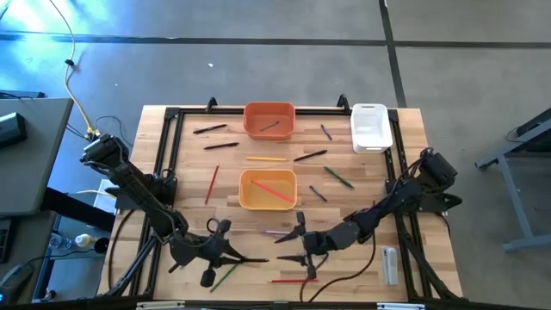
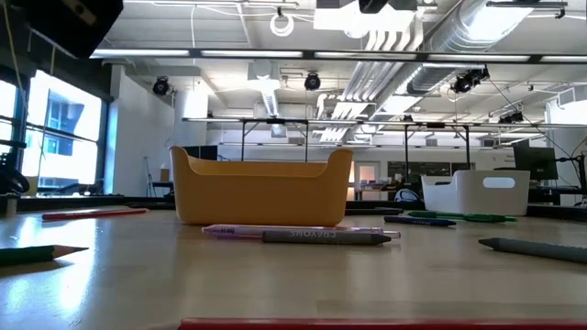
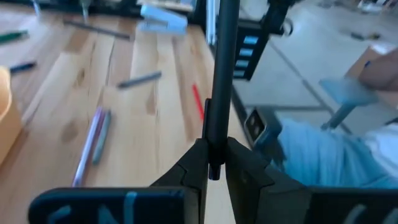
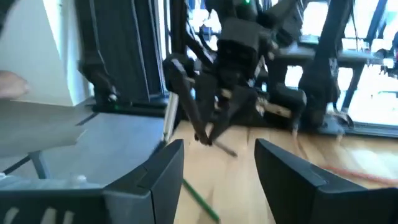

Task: Sort crayons/erasers/pens/pencils in bins
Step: Put the bottom black pen into the white bin

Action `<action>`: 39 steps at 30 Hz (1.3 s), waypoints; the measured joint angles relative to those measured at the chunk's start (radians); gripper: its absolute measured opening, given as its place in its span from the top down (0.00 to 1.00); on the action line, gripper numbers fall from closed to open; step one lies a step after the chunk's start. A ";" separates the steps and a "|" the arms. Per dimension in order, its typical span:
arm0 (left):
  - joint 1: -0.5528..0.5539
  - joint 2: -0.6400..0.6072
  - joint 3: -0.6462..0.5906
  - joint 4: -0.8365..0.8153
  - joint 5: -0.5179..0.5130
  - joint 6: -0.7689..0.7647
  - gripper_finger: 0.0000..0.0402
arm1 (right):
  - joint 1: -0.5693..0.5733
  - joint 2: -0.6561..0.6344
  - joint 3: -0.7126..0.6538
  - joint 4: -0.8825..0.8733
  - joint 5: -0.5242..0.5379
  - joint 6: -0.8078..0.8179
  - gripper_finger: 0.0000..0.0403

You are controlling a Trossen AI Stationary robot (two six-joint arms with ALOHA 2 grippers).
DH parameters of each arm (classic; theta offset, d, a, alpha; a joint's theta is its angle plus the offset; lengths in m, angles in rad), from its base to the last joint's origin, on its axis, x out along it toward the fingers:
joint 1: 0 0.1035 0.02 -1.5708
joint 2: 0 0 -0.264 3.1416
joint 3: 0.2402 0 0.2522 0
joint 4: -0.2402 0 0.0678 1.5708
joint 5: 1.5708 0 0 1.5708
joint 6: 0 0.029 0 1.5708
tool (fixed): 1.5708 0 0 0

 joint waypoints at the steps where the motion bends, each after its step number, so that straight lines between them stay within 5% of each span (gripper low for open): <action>1: 0.005 0.000 0.000 0.018 0.000 0.011 0.91 | 0.002 0.000 0.000 0.015 0.001 -0.010 0.53; 27: 0.222 0.000 0.000 0.191 0.190 0.121 0.96 | -0.024 0.000 0.051 0.164 -0.005 -0.188 0.54; 39: 0.222 0.000 0.000 0.193 0.193 0.140 0.96 | -0.024 0.000 0.060 0.160 -0.009 -0.212 0.94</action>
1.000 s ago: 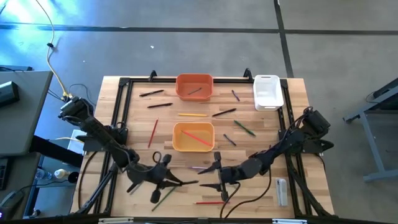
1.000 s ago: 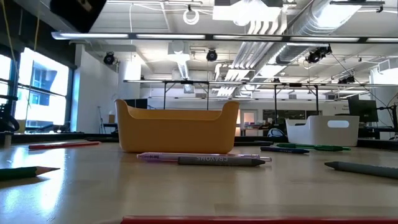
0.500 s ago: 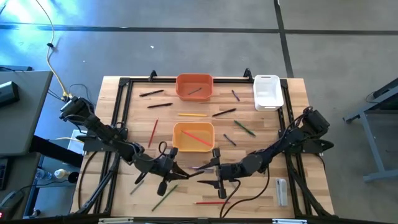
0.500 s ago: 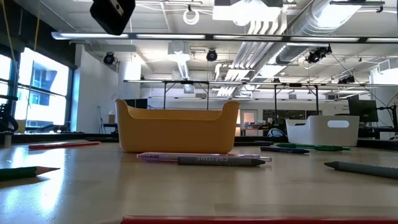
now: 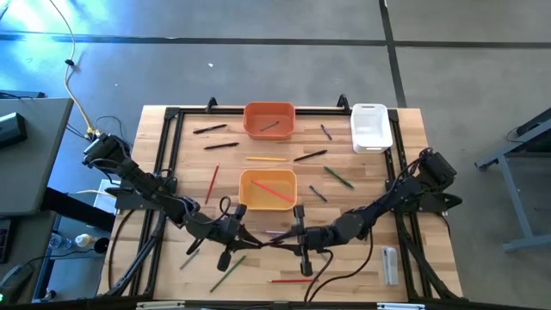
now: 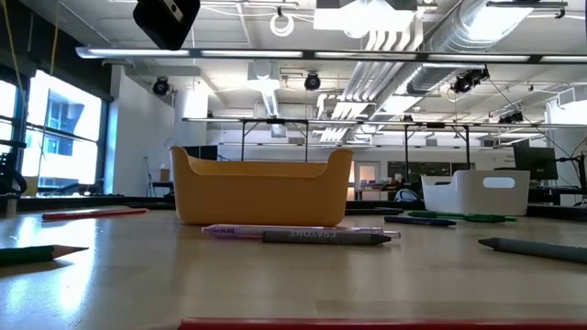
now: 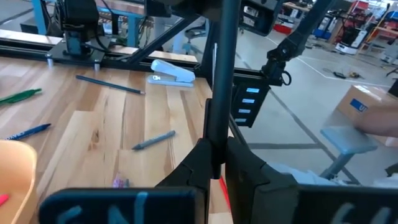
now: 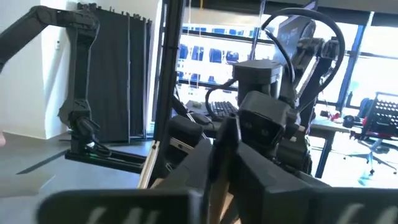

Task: Sort crayons/erasers/pens/pencils in bins
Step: Put the bottom black pen into the white bin

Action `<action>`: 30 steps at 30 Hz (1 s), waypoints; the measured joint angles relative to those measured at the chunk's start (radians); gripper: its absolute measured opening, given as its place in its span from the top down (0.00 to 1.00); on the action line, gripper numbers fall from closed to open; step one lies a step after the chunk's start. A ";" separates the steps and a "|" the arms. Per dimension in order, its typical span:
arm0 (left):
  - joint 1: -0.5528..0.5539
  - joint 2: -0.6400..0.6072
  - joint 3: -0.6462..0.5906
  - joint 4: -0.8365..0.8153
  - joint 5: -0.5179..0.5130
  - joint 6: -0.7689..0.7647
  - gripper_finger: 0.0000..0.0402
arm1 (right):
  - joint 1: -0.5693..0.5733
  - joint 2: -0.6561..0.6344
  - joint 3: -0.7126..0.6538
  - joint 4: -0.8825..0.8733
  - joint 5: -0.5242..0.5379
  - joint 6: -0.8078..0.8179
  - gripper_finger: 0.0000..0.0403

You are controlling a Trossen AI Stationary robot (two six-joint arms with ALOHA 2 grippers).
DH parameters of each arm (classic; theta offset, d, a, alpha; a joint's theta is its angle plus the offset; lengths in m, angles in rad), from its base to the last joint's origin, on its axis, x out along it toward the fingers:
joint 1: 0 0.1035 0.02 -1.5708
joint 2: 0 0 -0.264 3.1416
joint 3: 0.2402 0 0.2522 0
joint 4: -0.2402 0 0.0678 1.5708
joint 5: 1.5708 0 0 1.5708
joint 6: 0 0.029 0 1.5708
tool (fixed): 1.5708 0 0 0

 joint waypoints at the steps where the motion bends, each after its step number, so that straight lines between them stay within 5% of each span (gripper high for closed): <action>1: 0.000 0.000 0.000 0.000 0.000 0.004 0.96 | 0.000 0.000 0.000 0.000 0.001 -0.008 0.96; 12: 0.000 -0.045 0.001 -0.057 -0.016 0.089 0.76 | 0.000 -0.002 0.000 -0.015 0.031 -0.052 0.94; 19: 0.000 -0.167 -0.012 -0.204 -0.172 0.181 0.65 | 0.001 -0.072 0.000 -0.139 0.140 -0.080 0.96; 30: 0.155 -0.272 -0.218 -0.021 -0.173 0.322 0.75 | -0.120 -0.423 0.000 -0.872 0.530 0.165 0.95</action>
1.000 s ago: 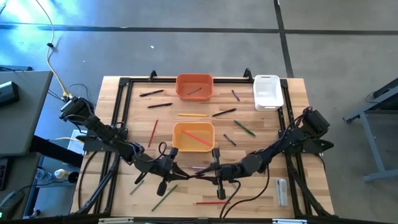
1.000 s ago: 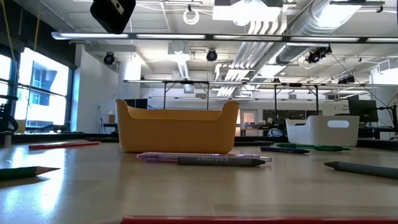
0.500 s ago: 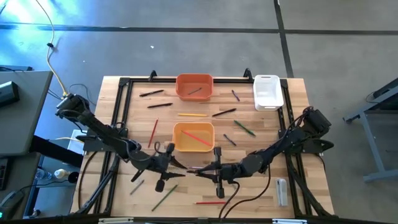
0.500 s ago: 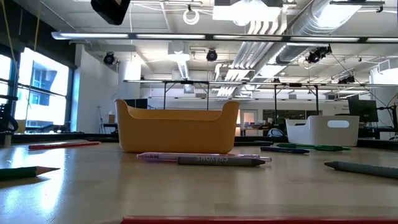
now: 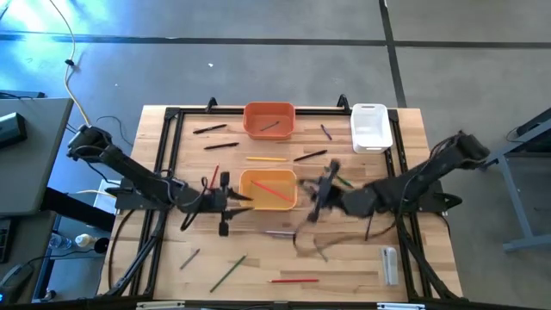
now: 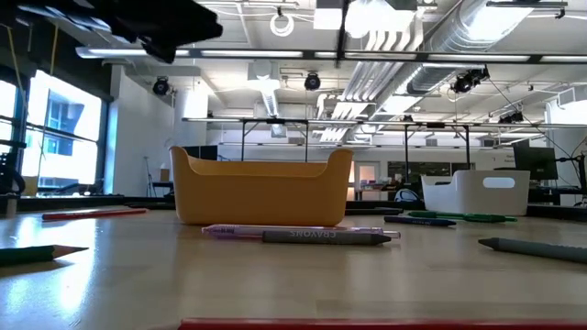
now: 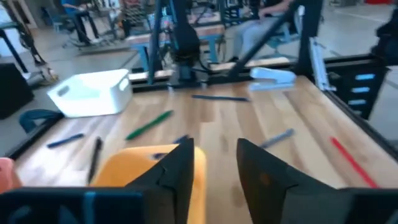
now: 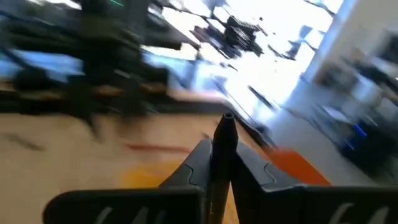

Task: Sort crayons/erasers/pens/pencils in bins
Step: Put the bottom black pen into the white bin

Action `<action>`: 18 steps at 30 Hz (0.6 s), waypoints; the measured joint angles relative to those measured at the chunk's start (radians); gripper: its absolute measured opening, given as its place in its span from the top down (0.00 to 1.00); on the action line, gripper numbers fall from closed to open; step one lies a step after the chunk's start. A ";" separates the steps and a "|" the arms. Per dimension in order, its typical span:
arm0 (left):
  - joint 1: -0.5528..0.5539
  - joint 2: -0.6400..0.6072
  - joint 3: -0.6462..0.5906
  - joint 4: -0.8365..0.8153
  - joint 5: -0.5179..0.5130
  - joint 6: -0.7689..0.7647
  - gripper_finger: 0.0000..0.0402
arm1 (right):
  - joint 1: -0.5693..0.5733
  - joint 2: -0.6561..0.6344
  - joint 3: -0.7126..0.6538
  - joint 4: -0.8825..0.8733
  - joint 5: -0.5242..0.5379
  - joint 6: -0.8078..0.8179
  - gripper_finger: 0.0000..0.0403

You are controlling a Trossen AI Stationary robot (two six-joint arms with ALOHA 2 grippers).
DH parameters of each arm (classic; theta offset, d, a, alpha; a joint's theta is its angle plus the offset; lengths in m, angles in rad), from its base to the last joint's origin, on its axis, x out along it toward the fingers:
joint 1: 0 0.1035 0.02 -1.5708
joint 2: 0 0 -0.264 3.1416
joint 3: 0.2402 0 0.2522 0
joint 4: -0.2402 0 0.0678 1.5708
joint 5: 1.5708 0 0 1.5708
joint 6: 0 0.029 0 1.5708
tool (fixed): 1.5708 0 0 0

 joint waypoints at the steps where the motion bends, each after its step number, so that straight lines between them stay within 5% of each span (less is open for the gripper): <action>1: 0.029 -0.009 -0.011 0.012 0.023 0.005 0.78 | -0.036 -0.035 0.000 -0.086 0.013 0.050 0.95; 9: 0.232 -0.035 -0.033 0.030 0.212 0.010 0.95 | -0.435 -0.174 0.000 -0.600 0.006 0.322 0.95; 18: 0.304 -0.035 -0.033 0.026 0.294 -0.025 0.98 | -0.942 -0.128 0.000 -0.723 -0.173 0.305 0.95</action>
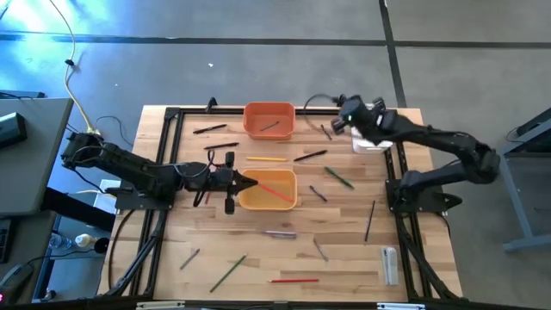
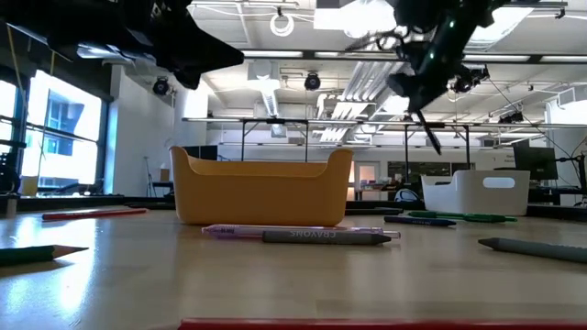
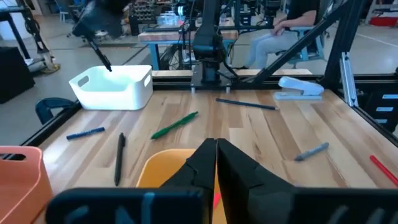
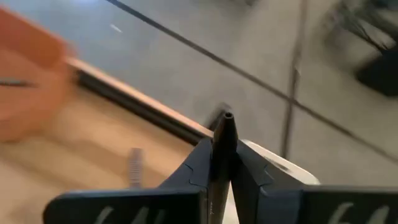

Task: Sort crayons/erasers/pens/pencils in bins
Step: Put the bottom black pen into the white bin, then put the bottom blue crayon into the orange bin

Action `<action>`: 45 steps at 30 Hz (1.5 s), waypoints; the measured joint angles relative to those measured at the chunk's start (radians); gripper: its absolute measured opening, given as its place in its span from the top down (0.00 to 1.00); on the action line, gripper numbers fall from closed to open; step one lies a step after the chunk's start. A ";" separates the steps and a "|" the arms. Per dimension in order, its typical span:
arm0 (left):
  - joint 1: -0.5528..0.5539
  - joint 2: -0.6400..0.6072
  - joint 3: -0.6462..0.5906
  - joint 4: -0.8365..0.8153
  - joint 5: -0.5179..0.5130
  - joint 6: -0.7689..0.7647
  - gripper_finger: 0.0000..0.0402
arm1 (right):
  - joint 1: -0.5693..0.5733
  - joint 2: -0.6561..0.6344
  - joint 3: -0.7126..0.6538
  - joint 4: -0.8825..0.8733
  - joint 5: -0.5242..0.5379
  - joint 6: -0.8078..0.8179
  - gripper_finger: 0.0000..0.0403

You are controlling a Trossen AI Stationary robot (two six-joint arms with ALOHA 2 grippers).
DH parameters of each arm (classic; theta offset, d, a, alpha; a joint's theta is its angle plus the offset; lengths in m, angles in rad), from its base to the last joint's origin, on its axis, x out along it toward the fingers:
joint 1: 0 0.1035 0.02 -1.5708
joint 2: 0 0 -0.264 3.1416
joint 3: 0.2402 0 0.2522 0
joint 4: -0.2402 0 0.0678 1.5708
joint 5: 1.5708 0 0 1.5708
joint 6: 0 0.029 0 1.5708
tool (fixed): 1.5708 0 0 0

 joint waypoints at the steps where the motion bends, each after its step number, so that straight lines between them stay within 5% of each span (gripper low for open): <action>1: -0.001 0.000 0.000 0.000 0.000 0.002 0.98 | -0.044 0.009 0.000 -0.008 -0.012 -0.009 0.95; 9: -0.002 0.000 0.000 -0.012 0.001 0.009 1.00 | -0.246 0.126 -0.001 -0.046 -0.173 -0.018 0.95; 28: -0.001 0.001 0.000 -0.012 -0.001 0.017 0.99 | -0.386 0.407 -0.002 -0.043 -0.205 -0.016 0.95; 45: -0.001 0.001 0.000 -0.005 -0.040 0.028 0.99 | -0.385 0.349 -0.002 -0.026 -0.172 -0.051 0.69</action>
